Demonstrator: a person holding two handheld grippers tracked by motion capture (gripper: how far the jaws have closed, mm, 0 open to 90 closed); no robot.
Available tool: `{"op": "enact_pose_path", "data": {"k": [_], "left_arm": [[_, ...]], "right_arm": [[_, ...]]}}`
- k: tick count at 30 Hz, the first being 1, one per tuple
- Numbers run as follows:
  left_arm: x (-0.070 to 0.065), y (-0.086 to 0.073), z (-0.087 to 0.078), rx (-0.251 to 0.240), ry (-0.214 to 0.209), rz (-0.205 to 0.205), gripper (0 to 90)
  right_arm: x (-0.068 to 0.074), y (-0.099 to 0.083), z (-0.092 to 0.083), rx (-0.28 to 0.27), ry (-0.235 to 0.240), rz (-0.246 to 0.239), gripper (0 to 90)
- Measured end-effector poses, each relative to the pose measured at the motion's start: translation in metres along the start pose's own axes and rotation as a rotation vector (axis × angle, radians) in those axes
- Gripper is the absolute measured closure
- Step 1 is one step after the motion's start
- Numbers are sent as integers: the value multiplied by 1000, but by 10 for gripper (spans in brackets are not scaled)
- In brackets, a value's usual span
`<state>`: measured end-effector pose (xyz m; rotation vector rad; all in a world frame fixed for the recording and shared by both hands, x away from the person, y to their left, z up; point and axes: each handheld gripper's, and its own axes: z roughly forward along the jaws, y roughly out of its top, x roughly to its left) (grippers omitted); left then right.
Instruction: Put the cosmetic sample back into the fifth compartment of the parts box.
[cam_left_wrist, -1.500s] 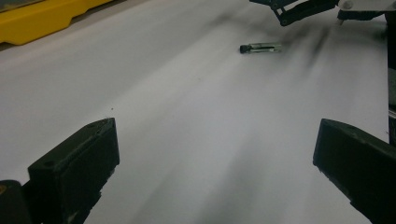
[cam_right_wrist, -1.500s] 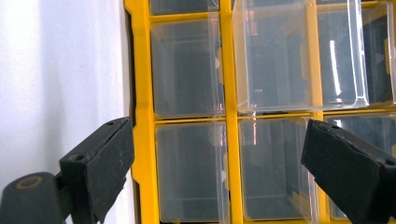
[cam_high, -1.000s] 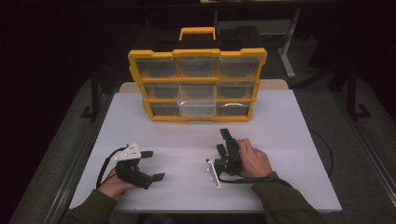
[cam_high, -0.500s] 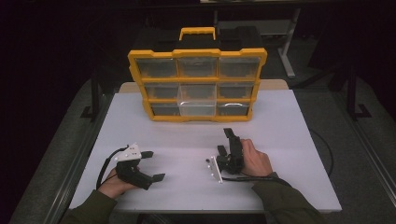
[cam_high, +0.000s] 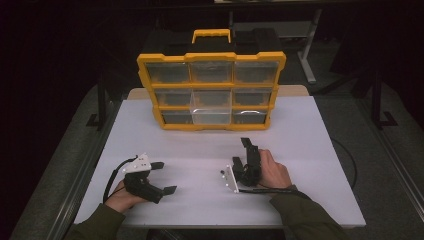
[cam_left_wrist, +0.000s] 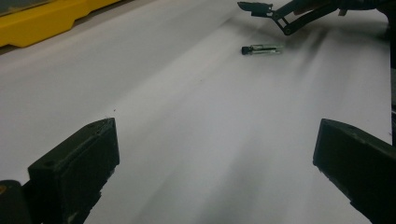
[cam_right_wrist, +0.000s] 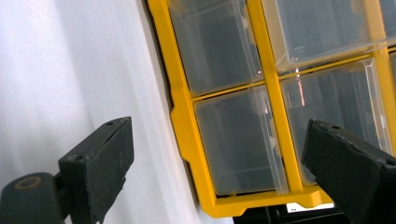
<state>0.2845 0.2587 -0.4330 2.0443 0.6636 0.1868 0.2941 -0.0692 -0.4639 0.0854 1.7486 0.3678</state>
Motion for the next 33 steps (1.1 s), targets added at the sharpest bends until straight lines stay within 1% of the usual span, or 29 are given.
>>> {"op": "enact_pose_path", "data": {"k": [2, 3, 5, 8, 10, 12, 16, 17, 18, 19, 20, 22, 23, 24, 25, 27, 29, 30, 33], "left_arm": [[0, 0, 0, -2, 0, -2, 0], [0, 0, 0, -2, 0, 5, 0], [0, 0, 0, -2, 0, -1, 0], [1, 0, 0, -4, -1, 0, 0], [1, 0, 0, -4, -1, -1, 0], [1, 0, 0, -2, -1, -1, 0], [1, 0, 0, -4, -2, -2, 0], [1, 0, 0, -3, 0, -2, 0], [1, 0, 1, -3, -1, -1, 0], [1, 0, 1, -5, -1, -8, 0], [1, 1, 1, -7, -1, -4, 0], [0, 1, 1, -8, -1, -2, 0], [1, 1, 1, -8, -1, -3, 0], [1, 1, 1, -8, -1, -3, 0], [1, 0, 1, -13, 0, -10, 0], [1, 0, 1, -16, -1, -14, 0], [0, 0, 1, -16, 0, -14, 0], [0, 0, 1, -18, -1, -17, 0], [0, 1, 0, -5, 1, -8, 0]], "right_arm": [[-1, 0, 0, 6, 7, 1, 86], [-1, 0, 0, 6, 14, 5, 85], [-2, 0, 0, 9, 18, 15, 85], [-3, 0, 0, 11, 14, 28, 85], [-4, 0, 0, 14, 21, 36, 86], [-6, 0, 1, 19, 15, 61, 85], [-7, 0, 1, 20, 19, 79, 86], [-7, 0, 1, 26, 21, 94, 85], [-8, 0, 1, 27, 22, 96, 85], [-8, 0, 1, 26, 22, 101, 86], [-8, 0, 1, 28, 26, 114, 86], [-9, 0, 1, 23, 29, 111, 86], [-9, 0, 2, 24, 39, 150, 86], [-9, 0, 2, 24, 39, 150, 86], [-9, 0, 3, 36, 45, 170, 85], [-10, -1, 3, 35, 55, 173, 86], [-10, -1, 3, 50, 60, 201, 86], [-11, -1, 3, 50, 64, 206, 86], [-12, -1, 3, 52, 65, 215, 86]]}}
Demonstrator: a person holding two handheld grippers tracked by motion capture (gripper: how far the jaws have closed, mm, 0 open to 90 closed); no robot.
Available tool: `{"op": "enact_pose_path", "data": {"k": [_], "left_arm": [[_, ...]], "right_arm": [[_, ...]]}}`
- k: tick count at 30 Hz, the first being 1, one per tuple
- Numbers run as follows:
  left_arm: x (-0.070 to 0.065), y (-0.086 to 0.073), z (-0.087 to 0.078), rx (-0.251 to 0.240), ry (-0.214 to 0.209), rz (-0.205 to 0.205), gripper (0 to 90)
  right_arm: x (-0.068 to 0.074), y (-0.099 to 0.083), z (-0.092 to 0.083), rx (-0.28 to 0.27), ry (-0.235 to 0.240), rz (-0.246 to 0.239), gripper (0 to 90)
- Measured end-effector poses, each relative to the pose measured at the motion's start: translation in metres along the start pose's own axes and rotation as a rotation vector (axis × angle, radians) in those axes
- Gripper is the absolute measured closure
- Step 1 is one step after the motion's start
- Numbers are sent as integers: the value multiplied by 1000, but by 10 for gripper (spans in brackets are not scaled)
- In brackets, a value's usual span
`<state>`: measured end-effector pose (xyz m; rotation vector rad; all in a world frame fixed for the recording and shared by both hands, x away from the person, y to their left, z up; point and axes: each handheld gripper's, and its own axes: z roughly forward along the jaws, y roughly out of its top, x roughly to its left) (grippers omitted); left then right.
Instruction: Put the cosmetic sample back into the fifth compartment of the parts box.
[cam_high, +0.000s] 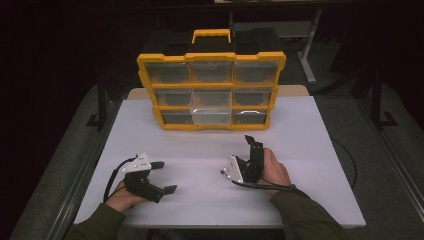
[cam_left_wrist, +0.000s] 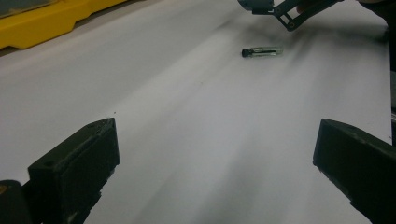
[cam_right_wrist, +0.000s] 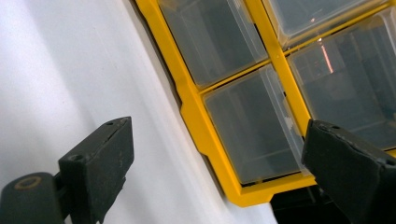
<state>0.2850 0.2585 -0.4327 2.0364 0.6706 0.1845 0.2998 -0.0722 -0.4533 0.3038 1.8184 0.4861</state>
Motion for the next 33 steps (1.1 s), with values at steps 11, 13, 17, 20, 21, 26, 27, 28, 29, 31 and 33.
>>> {"op": "enact_pose_path", "data": {"k": [11, 13, 17, 20, 21, 26, 27, 28, 29, 31, 33], "left_arm": [[0, 0, 0, -8, 0, -8, 0], [1, 0, 1, -7, 1, -3, 0], [1, 0, 0, -8, 1, -5, 0], [0, 0, 0, -9, 2, -5, 0], [0, 0, 0, -9, 3, -4, 0], [-1, 0, 1, -10, 2, -8, 0], [0, 0, 0, -7, 3, -5, 0], [0, 0, 1, -8, 2, -5, 0], [0, 0, 1, -8, 3, -2, 0], [-1, 1, 1, -8, 3, 0, 0], [-1, 1, 1, -7, 2, 1, 0]], "right_arm": [[-6, -1, 1, 28, 57, 128, 86], [-8, -2, 2, 31, 72, 147, 86], [-11, -3, 3, 35, 85, 175, 86], [-13, -3, 5, 40, 100, 208, 86], [-13, -3, 4, 44, 106, 229, 86], [-15, -3, 5, 49, 123, 253, 86], [-16, -4, 5, 48, 122, 266, 86], [-17, -4, 5, 50, 129, 282, 86], [-18, -5, 6, 52, 137, 297, 86], [-20, -6, 7, 60, 140, 313, 86], [-20, -6, 7, 61, 138, 333, 86]]}}
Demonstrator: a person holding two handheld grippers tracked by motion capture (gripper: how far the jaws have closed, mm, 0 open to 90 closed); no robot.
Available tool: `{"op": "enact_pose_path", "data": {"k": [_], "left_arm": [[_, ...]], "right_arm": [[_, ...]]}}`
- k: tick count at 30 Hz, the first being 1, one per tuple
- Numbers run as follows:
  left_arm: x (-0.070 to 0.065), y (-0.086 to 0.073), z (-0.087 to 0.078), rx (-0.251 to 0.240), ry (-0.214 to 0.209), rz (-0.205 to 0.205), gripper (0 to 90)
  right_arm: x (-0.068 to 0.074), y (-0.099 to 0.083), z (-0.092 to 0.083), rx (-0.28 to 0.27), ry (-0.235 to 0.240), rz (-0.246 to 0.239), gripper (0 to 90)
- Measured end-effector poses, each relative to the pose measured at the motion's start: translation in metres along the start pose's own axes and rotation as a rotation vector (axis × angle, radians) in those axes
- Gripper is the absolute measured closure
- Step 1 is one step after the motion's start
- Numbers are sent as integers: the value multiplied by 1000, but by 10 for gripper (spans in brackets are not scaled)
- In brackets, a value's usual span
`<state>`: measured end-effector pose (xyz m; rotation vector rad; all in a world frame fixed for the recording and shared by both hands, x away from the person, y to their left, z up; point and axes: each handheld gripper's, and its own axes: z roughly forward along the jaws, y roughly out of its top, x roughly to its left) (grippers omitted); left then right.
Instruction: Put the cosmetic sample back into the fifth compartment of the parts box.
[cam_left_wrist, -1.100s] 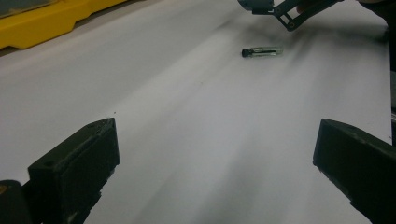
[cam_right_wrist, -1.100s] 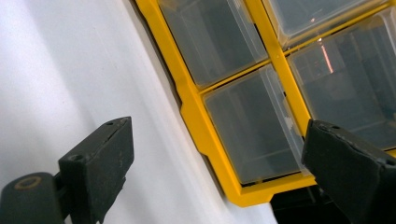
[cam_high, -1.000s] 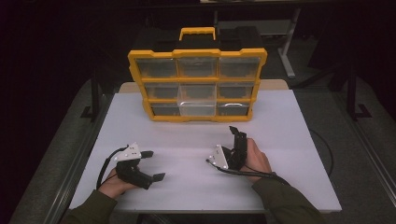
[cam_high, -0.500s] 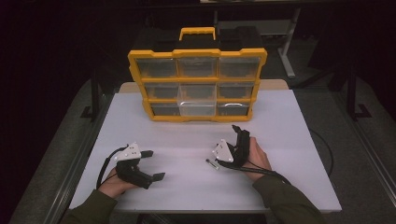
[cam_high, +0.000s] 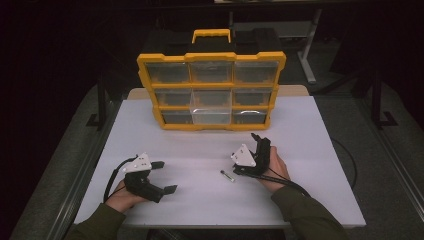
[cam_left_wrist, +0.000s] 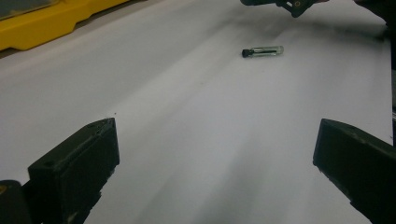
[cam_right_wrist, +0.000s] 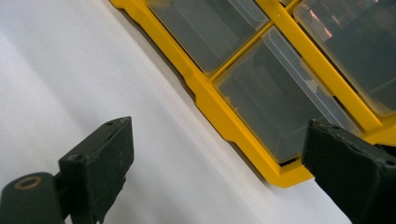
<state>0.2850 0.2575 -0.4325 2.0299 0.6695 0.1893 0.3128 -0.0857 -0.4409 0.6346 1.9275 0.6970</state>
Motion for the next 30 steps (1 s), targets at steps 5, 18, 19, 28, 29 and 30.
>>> {"op": "enact_pose_path", "data": {"k": [5, 18, 19, 28, 29, 30], "left_arm": [[0, 0, 0, 0, 0, -1, 0], [0, 0, 0, -1, -2, -5, 0], [0, 0, 0, -1, -1, -4, 0], [0, 0, 0, 5, -3, -2, 0], [0, 0, 0, 5, -3, -1, 0], [0, 0, 0, 3, -3, -3, 0]], "right_arm": [[-2, 0, 1, 6, 18, 29, 86], [-12, -1, 5, 29, 99, 224, 87], [-12, -1, 5, 29, 99, 224, 87], [-21, -2, 8, 53, 154, 325, 86], [-22, -3, 9, 51, 159, 338, 87], [-23, -3, 9, 55, 163, 353, 87]]}}
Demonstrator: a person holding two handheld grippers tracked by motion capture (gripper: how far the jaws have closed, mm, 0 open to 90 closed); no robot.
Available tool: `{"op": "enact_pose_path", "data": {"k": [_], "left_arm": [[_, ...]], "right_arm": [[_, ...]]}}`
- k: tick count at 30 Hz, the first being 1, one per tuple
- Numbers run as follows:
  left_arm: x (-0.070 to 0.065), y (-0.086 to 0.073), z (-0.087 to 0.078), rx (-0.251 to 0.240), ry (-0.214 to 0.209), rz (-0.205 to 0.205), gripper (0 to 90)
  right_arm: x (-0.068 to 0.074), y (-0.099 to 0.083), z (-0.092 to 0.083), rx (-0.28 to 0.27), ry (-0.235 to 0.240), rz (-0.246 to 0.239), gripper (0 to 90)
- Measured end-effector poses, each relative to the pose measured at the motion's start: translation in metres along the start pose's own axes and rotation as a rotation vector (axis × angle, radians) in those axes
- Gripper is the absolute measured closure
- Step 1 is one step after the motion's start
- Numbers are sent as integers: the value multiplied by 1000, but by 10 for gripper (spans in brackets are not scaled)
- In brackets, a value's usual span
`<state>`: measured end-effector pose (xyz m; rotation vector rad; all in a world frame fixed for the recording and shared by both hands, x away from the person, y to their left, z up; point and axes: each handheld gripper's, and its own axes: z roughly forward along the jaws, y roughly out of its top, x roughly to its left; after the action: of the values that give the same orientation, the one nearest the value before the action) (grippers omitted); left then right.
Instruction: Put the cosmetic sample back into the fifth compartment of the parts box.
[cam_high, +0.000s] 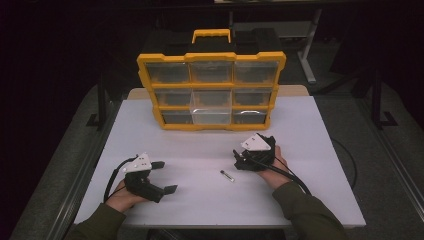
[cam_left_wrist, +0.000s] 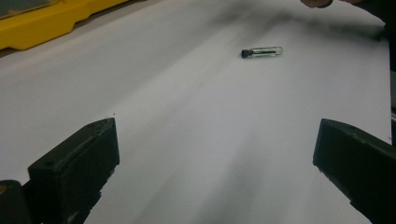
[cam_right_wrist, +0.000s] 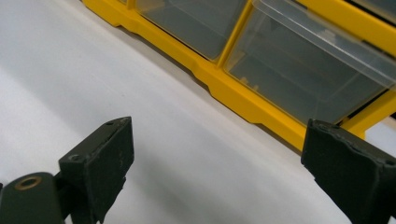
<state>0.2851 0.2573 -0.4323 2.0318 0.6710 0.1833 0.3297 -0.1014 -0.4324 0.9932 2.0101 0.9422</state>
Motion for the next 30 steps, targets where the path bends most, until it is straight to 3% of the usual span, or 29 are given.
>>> {"op": "enact_pose_path", "data": {"k": [15, 26, 30], "left_arm": [[0, 0, 0, -1, -1, 2, 0], [0, 0, 0, 0, 0, 3, 0], [0, 0, 0, 0, -2, 8, 0]], "right_arm": [[-19, 0, 5, 38, 70, 164, 90], [-31, -1, 8, 46, 96, 230, 92], [-36, -1, 5, 38, 101, 230, 88]]}}
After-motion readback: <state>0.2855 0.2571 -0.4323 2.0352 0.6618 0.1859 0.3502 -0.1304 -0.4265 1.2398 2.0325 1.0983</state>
